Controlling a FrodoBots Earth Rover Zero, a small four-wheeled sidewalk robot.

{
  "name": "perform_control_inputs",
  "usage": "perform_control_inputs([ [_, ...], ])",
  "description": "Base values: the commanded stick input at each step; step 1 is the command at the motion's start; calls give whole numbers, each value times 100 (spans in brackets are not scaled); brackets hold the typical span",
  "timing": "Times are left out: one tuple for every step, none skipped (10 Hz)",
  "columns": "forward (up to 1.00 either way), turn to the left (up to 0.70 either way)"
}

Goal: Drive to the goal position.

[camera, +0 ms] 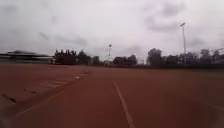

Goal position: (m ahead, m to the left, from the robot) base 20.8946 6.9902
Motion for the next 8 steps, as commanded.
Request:
perform_control_inputs([
  [50,0],
  [50,0],
  [50,0],
  [50,0],
  [50,0],
  [50,0],
  [50,0],
  [50,0],
])
